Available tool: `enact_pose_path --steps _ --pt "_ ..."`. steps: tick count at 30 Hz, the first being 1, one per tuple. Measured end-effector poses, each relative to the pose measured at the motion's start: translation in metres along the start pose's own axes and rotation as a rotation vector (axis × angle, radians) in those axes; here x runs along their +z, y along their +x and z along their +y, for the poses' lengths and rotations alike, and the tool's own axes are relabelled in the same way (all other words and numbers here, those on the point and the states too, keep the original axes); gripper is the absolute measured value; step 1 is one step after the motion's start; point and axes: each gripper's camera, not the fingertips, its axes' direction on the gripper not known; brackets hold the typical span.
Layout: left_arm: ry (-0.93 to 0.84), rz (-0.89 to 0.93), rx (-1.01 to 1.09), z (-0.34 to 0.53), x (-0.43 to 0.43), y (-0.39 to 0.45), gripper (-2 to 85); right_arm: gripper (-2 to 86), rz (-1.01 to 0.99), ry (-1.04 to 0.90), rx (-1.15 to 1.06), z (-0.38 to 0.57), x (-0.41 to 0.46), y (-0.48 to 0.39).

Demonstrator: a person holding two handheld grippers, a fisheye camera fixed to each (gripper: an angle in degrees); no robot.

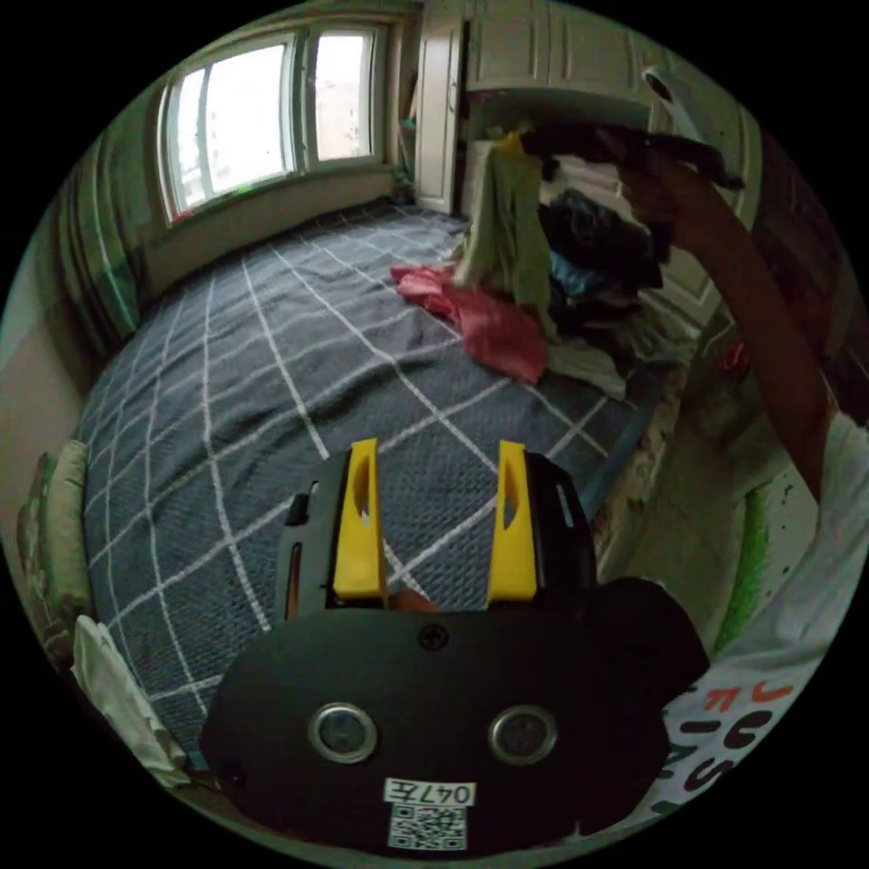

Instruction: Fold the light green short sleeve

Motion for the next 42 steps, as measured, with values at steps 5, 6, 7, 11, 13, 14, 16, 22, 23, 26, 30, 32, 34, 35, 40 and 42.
enact_pose_path --steps 5,6,7,11,13,14,16,22,23,26,30,32,34,35,40,42 --pt "-0.038 0.124 0.212 -0.026 -0.008 -0.001 22.1 -0.2 -0.123 -0.15 -0.074 0.065 0.02 -0.101" --pt "-0.164 0.193 0.243 -0.032 0.011 -0.005 23.1 -0.2 -0.082 -0.141 -0.047 0.09 0.026 -0.118" --pt "-0.287 0.278 0.231 -0.036 0.033 -0.012 23.8 -0.2 -0.058 -0.132 -0.033 0.102 0.028 -0.126" --pt "-0.454 0.523 0.169 -0.043 0.081 -0.028 22.3 -0.2 0.145 -0.104 0.023 0.157 0.024 -0.168" --pt "-0.352 0.66 0.06 -0.048 0.081 -0.049 19.7 -0.1 0.173 -0.128 0.024 0.171 0.019 -0.177" --pt "-0.326 0.692 0.027 -0.049 0.081 -0.055 18.9 -0.1 0.185 -0.139 0.05 0.181 0.015 -0.18" --pt "-0.333 0.606 -0.074 -0.056 0.095 -0.066 17.6 -0.1 0.09 -0.127 0.075 0.193 0.01 -0.187" --pt "-0.545 0.302 0.029 -0.041 0.137 -0.036 8.1 -0.1 0.012 -0.122 0.026 0.187 0.006 -0.244" --pt "-0.534 0.295 0.051 -0.039 0.132 -0.036 5.0 -0.1 0.042 -0.136 -0.007 0.184 0.005 -0.256" --pt "-0.484 0.355 0.0 -0.03 0.101 -0.068 0.4 -0.1 -0.035 -0.098 -0.023 0.176 -0.001 -0.281" --pt "-0.276 0.37 -0.176 -0.001 0.011 -0.147 -0.3 -0.2 -0.059 -0.021 -0.137 0.155 -0.017 -0.325" --pt "-0.244 0.286 -0.204 0.018 -0.029 -0.173 -0.4 -0.1 -0.135 0.032 -0.168 0.14 -0.025 -0.342" --pt "-0.246 0.187 -0.217 0.043 -0.068 -0.194 -0.4 -0.1 -0.215 0.061 -0.221 0.118 -0.03 -0.364" --pt "-0.252 0.162 -0.217 0.049 -0.076 -0.198 -0.4 -0.1 -0.276 0.059 -0.27 0.1 -0.029 -0.383" --pt "-0.341 -0.225 -0.289 0.092 -0.123 -0.255 0.2 1.4 -0.419 -0.027 -0.397 0.059 0.014 -0.457" --pt "-0.392 -0.274 -0.329 0.109 -0.123 -0.28 1.1 3.5 -0.613 -0.007 -0.344 0.061 0.013 -0.462"
